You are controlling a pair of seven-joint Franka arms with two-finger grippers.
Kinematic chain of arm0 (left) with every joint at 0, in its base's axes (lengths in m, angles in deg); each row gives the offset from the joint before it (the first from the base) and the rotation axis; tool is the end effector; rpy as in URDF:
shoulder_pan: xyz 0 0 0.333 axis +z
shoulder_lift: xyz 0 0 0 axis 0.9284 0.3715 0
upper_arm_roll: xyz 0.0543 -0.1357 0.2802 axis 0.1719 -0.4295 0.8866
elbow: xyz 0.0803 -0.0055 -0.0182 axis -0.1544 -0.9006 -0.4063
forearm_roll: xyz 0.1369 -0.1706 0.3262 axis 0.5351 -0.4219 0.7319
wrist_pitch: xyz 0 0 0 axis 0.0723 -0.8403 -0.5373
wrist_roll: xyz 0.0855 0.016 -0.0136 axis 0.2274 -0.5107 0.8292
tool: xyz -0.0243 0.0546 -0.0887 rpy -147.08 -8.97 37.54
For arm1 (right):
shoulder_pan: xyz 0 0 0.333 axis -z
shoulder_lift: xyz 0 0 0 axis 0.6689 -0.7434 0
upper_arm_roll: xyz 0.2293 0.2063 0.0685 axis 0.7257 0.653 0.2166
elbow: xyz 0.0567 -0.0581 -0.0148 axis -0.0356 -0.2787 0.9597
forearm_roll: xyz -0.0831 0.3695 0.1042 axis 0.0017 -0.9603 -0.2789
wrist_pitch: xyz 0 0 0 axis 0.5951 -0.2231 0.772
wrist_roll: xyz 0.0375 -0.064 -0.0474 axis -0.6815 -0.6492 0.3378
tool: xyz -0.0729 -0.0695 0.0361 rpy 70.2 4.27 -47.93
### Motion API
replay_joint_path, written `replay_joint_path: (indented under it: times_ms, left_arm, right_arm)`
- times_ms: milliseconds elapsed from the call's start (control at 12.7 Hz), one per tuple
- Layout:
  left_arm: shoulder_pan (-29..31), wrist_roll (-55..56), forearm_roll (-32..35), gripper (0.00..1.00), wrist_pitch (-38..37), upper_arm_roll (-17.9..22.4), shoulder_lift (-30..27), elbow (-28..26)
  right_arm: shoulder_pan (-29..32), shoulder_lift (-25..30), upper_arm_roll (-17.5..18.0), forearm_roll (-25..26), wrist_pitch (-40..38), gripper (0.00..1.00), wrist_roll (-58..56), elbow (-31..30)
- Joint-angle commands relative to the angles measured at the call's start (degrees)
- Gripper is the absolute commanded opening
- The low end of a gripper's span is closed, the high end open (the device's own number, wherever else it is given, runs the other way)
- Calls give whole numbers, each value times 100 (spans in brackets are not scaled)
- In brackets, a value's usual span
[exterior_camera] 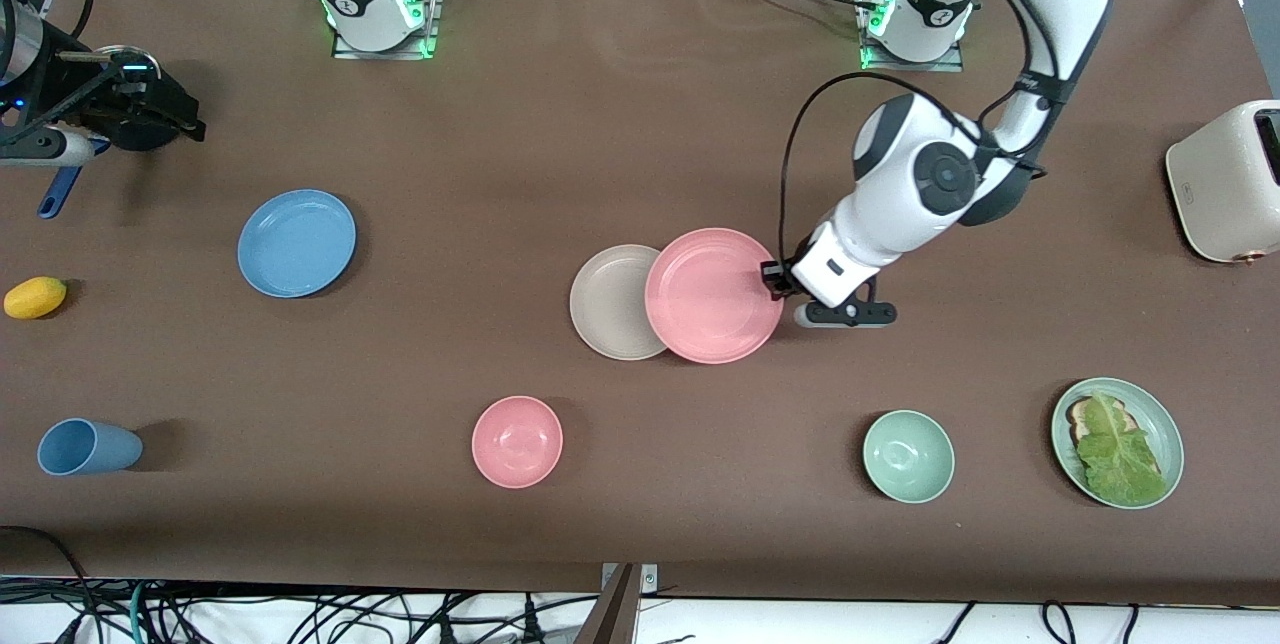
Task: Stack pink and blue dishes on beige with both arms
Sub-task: 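Carry the pink plate with the left gripper onto the beige plate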
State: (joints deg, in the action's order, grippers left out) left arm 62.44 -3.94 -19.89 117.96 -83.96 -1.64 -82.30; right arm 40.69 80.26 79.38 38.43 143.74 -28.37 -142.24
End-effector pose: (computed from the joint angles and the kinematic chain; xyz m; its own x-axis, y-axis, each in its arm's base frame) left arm 0.5873 -0.2930 0.3153 0.9948 0.1016 0.0037 0.0972 -0.9611 0.2586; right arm 0.5286 0.0117 0.5990 0.9920 -0.0131 -0.1253 -0.0129 -0.9999 0.0021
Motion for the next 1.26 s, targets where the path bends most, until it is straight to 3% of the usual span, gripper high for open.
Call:
replay_joint_path:
  times_ms: [0,395,711,868,1184]
  left_arm:
    - [-566,478,252,0,259,378,308,268]
    - [-1436,1006,261,0,524,958,502,259]
    - [-1823,1375,261,0,744,1152,625,233]
    - [-2218,1498,261,0,744,1485,660,233]
    - [-2422,1780,252,0,972,1574,844,259]
  right_arm:
    - [14,100,-4,-66,-27,100,38,-58]
    - [14,162,-47,-66,-80,100,-58,-40]
    - [14,171,-74,-66,-98,100,-50,-31]
    - [14,162,-118,-66,-63,100,-41,-31]
    - [23,127,-153,-57,17,100,38,-31]
